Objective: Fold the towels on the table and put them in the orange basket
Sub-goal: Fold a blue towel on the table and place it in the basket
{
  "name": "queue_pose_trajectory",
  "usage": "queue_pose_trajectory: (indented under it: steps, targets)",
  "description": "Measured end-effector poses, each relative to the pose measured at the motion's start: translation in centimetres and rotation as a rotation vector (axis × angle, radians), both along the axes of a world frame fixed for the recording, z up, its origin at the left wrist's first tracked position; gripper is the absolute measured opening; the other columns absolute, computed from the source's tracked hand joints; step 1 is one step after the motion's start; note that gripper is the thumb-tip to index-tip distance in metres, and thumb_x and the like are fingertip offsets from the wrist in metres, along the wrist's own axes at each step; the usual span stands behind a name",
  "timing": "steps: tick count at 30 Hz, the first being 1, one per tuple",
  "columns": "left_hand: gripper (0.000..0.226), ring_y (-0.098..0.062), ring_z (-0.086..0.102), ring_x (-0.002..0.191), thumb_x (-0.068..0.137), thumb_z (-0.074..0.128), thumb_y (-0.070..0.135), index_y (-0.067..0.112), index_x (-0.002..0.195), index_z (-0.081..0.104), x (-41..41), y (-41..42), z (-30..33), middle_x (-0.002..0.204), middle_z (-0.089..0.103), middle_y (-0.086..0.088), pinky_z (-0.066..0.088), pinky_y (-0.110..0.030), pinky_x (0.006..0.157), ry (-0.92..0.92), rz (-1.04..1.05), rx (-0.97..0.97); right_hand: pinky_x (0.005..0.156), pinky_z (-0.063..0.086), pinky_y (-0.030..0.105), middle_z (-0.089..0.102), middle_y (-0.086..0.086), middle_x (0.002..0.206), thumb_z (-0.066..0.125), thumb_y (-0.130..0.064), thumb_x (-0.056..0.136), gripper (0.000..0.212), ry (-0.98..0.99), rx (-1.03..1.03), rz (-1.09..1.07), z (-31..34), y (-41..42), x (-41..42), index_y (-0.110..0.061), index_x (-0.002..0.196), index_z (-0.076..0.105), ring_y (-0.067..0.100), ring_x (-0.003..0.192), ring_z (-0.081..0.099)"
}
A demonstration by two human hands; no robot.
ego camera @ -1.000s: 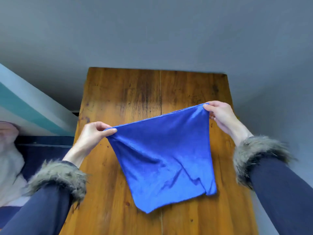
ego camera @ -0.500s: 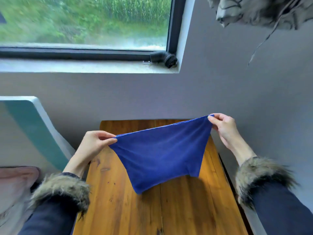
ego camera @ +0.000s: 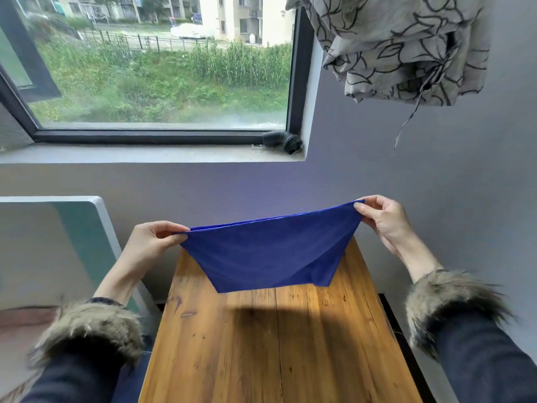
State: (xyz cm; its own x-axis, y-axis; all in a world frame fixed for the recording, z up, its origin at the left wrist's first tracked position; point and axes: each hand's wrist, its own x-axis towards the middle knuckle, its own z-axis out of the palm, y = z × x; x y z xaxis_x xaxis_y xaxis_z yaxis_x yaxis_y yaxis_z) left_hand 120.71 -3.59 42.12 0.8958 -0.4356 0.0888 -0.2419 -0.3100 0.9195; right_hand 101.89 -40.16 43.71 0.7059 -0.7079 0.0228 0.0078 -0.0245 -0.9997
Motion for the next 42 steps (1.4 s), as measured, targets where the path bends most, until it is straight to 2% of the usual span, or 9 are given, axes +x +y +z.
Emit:
queue_pose_trajectory:
  steps: [7, 12, 15, 18, 24, 29, 32, 37, 42]
  targets:
    - [0.024, 0.002, 0.061, 0.065, 0.08, 0.064, -0.007, 0.016, 0.08, 0.067, -0.6, 0.2, -0.7, 0.07, 0.07, 0.009, 0.045, -0.004, 0.063, -0.015, 0.025, -0.012, 0.067, 0.051, 0.016, 0.061, 0.003, 0.078, 0.061, 0.007, 0.083, 0.021, 0.09, -0.155, 0.021, -0.9, 0.2, -0.8, -0.014, 0.079, 0.06, 0.011, 0.072, 0.058]
    - [0.024, -0.019, 0.062, 0.09, 0.083, 0.062, -0.005, 0.01, 0.1, 0.069, -0.2, 0.5, -1.5, 0.096, 0.068, -0.008, 0.047, -0.017, 0.077, -0.061, 0.021, 0.143, 0.068, 0.046, 0.003, 0.062, 0.008, 0.1, 0.057, 0.009, 0.084, 0.029, 0.248, -0.294, 0.11, -1.2, 0.6, -0.8, -0.004, 0.11, 0.064, 0.014, 0.091, 0.055]
    - [0.024, -0.023, 0.063, 0.09, 0.081, 0.063, -0.005, 0.015, 0.09, 0.073, -0.3, 0.6, -2.9, 0.094, 0.068, -0.007, 0.046, -0.029, 0.083, -0.155, 0.025, 0.288, 0.069, 0.045, 0.007, 0.066, 0.007, 0.093, 0.052, 0.012, 0.082, 0.029, 0.441, -0.44, 0.239, -1.8, 1.3, -1.1, -0.002, 0.1, 0.069, 0.016, 0.087, 0.059]
    - [0.03, -0.024, 0.064, 0.087, 0.08, 0.063, -0.006, 0.023, 0.08, 0.072, -0.9, 1.2, -4.7, 0.091, 0.069, -0.006, 0.048, -0.033, 0.084, -0.157, 0.008, 0.351, 0.077, 0.046, 0.024, 0.069, 0.007, 0.085, 0.055, 0.008, 0.077, 0.028, 0.579, -0.533, 0.278, -3.3, 1.9, -1.8, -0.015, 0.079, 0.07, 0.017, 0.083, 0.061]
    - [0.024, -0.022, 0.061, 0.074, 0.082, 0.061, -0.003, 0.019, 0.077, 0.069, -3.4, 1.8, -6.4, 0.082, 0.069, -0.007, 0.05, -0.034, 0.072, 0.028, -0.007, 0.249, 0.068, 0.04, 0.02, 0.065, 0.0, 0.078, 0.055, 0.003, 0.077, 0.029, 0.718, -0.56, 0.242, -6.1, 2.8, -3.5, -0.024, 0.069, 0.065, 0.015, 0.08, 0.058]
    - [0.021, -0.009, 0.06, 0.067, 0.084, 0.055, -0.006, 0.009, 0.083, 0.069, -6.1, 1.6, -8.7, 0.08, 0.069, -0.007, 0.048, -0.011, 0.063, 0.214, 0.014, 0.141, 0.066, 0.046, 0.022, 0.066, 0.001, 0.086, 0.051, 0.003, 0.079, 0.026, 0.742, -0.456, 0.213, -9.2, 3.9, -5.8, -0.017, 0.078, 0.068, 0.016, 0.086, 0.059]
    - [0.021, -0.01, 0.061, 0.071, 0.087, 0.057, -0.002, 0.014, 0.088, 0.069, -6.1, 1.7, -9.3, 0.085, 0.07, -0.006, 0.05, -0.015, 0.066, 0.245, 0.028, 0.118, 0.074, 0.047, 0.029, 0.065, 0.001, 0.082, 0.054, 0.002, 0.079, 0.02, 0.663, -0.368, 0.176, -9.3, 3.6, -6.1, -0.014, 0.074, 0.065, 0.015, 0.083, 0.058]
    - [0.019, -0.002, 0.06, 0.065, 0.085, 0.062, 0.002, 0.02, 0.087, 0.069, -4.1, 0.7, -8.1, 0.075, 0.069, 0.005, 0.049, -0.009, 0.06, 0.204, 0.033, 0.042, 0.066, 0.039, 0.027, 0.056, 0.002, 0.069, 0.052, -0.014, 0.064, 0.008, 0.431, -0.109, 0.143, -8.4, 3.0, -4.5, -0.013, 0.066, 0.059, 0.015, 0.069, 0.048]
    - [0.017, -0.008, 0.058, 0.067, 0.083, 0.065, 0.003, 0.02, 0.083, 0.068, -0.2, -1.3, -8.7, 0.077, 0.066, -0.003, 0.05, -0.018, 0.06, 0.199, 0.162, -0.002, 0.07, 0.045, 0.028, 0.064, 0.006, 0.083, 0.057, 0.002, 0.083, 0.018, 0.361, 0.008, 0.058, -10.0, 1.1, -0.7, -0.013, 0.082, 0.065, 0.015, 0.075, 0.056]
